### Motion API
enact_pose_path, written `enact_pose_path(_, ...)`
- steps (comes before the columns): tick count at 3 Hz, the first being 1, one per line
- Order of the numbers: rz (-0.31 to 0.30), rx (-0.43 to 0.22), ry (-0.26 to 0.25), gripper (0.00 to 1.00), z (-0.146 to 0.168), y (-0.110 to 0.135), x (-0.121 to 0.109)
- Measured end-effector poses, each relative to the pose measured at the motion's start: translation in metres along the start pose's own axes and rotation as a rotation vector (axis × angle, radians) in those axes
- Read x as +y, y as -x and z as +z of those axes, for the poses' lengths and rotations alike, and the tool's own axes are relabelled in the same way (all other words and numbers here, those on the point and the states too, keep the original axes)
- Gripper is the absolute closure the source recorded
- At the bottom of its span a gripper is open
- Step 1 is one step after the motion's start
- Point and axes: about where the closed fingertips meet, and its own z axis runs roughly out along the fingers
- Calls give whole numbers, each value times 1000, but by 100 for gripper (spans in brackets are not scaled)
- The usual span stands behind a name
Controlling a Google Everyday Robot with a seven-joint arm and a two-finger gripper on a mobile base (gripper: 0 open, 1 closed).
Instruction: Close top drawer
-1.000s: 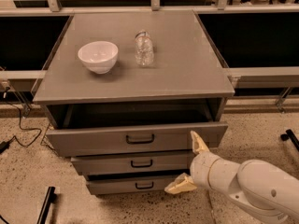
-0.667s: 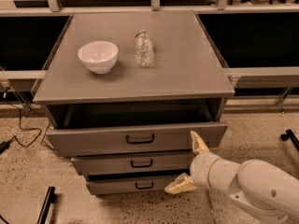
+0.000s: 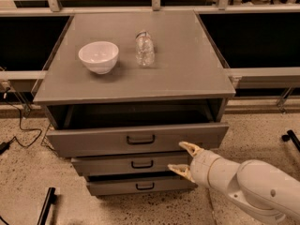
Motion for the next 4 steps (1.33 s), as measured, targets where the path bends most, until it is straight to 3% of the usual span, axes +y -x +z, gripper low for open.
enact_pose_path(2,-7,-16,-33,94,9,0,-13)
enact_pose_path(4,-18,-38,-57,100,31,3,-30)
